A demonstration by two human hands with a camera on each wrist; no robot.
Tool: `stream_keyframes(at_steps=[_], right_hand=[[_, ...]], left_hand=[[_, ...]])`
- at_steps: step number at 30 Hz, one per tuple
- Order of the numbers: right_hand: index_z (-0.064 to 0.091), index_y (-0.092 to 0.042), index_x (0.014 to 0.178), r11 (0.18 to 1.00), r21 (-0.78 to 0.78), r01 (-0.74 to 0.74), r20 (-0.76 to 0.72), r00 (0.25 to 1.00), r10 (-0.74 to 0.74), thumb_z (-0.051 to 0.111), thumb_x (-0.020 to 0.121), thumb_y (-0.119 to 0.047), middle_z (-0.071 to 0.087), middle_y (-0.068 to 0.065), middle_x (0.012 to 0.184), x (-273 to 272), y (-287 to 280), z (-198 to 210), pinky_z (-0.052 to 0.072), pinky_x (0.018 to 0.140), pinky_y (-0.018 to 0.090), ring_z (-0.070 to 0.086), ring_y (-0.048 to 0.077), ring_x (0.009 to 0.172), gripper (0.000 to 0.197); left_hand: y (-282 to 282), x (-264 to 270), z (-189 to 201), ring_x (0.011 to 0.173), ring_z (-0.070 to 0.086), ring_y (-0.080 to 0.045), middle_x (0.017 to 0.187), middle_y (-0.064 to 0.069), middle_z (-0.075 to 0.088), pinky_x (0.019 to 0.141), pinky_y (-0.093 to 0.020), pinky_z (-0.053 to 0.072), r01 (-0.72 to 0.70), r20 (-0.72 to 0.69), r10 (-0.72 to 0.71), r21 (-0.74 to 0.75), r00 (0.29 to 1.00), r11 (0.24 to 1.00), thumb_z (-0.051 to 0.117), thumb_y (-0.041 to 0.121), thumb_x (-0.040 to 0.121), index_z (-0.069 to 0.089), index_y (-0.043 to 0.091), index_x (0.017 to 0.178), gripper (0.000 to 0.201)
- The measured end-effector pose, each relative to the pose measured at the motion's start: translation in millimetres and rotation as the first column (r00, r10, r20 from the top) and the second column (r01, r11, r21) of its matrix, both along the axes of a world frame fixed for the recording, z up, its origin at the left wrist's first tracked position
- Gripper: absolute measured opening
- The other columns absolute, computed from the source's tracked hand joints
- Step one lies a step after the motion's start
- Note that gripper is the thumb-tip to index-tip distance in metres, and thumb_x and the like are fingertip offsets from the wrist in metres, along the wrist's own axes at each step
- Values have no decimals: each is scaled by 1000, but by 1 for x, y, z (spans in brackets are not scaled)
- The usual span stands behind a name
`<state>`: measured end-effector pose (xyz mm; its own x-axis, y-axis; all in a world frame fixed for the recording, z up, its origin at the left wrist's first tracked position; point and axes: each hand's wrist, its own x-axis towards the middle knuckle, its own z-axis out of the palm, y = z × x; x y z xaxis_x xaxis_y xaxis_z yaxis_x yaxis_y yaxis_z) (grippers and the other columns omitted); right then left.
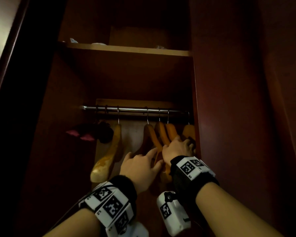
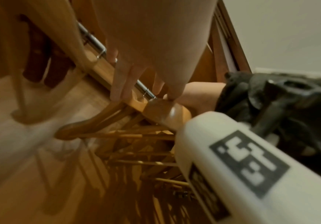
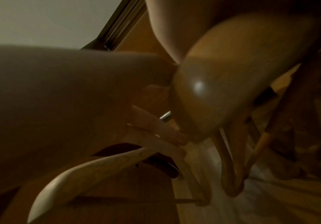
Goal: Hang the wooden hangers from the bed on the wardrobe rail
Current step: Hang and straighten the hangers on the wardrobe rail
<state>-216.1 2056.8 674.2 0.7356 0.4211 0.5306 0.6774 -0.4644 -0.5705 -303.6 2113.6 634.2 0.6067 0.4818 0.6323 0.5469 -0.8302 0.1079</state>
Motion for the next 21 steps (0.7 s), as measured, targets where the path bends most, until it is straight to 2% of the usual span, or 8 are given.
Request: stream_keyframes(at_steps=[4, 7, 9, 11, 13, 16, 19, 21], right_hand=[[26, -9, 144, 999, -36, 29, 17, 999, -28, 41, 98, -31, 19, 19, 152, 9, -8, 0, 21, 115, 42, 18, 33, 143, 54], [26, -8, 144, 998, -52, 46, 26, 999, -45, 41, 98, -30, 20, 18, 152, 16, -12, 0, 20, 116, 42, 17, 33, 143, 54], [27, -8, 144, 997, -59, 47, 21, 999, -46, 41, 97, -30, 21, 18, 152, 21, -15, 1, 21, 115, 43, 18, 34, 142, 53], [30, -9, 143, 997, -69, 37, 14, 999, -36, 43, 97, -29, 21, 18, 151, 23, -17, 2, 23, 114, 45, 18, 34, 142, 52], [34, -10, 141, 997, -80, 14, 17, 1000, -12, 46, 96, -27, 20, 18, 151, 24, -17, 2, 26, 112, 47, 18, 35, 142, 50], [45, -9, 134, 995, -98, -22, 133, 990, 35, 48, 95, -26, 24, 15, 148, 21, -17, -2, 31, 111, 45, 23, 34, 138, 42], [50, -11, 131, 992, -114, -53, 297, 951, 85, 49, 95, -21, 30, 12, 144, 18, -13, -7, 36, 109, 38, 33, 29, 133, 38], [49, -13, 132, 984, -156, -82, 309, 942, 128, 51, 94, -17, 33, 11, 142, 19, -8, -12, 42, 103, 34, 41, 27, 128, 39]], left_hand=[[-1, 8, 0, 117, 56, -16, 104, -1, 69, 118, -43, 11, 50, 3, -50, -35, 999, 998, 22, 49, 98, 14, 41, 146, 50], [-6, 14, 3, 118, 54, -18, 108, -2, 68, 116, -47, 12, 43, -17, -44, -79, 999, 996, 21, 48, 98, 25, 40, 143, 46], [-9, 18, 4, 117, 55, -19, 108, 0, 68, 114, -47, 14, 9, -30, -12, -103, 999, 995, 22, 54, 95, 32, 37, 139, 48], [-11, 20, 4, 115, 56, -20, 107, 0, 68, 112, -46, 19, -26, -30, 23, -113, 999, 993, 26, 61, 92, 31, 34, 139, 55], [-10, 22, 3, 111, 58, -21, 112, -1, 64, 108, -42, 32, -41, -6, 40, -135, 999, 990, 34, 61, 89, 29, 30, 138, 59], [-10, 23, 3, 108, 58, -25, 124, -7, 52, 91, -37, 50, -69, 35, 80, -232, 996, 970, 46, 57, 86, 25, 22, 136, 65], [-9, 21, 4, 116, 53, -28, 136, -13, 40, 92, -35, 50, -92, 78, 125, -335, 989, 938, 50, 51, 88, 17, 22, 140, 68], [-5, 16, 4, 120, 49, -30, 139, -14, 33, 94, -36, 49, -111, 96, 159, -377, 983, 919, 51, 49, 88, 13, 23, 143, 71]])
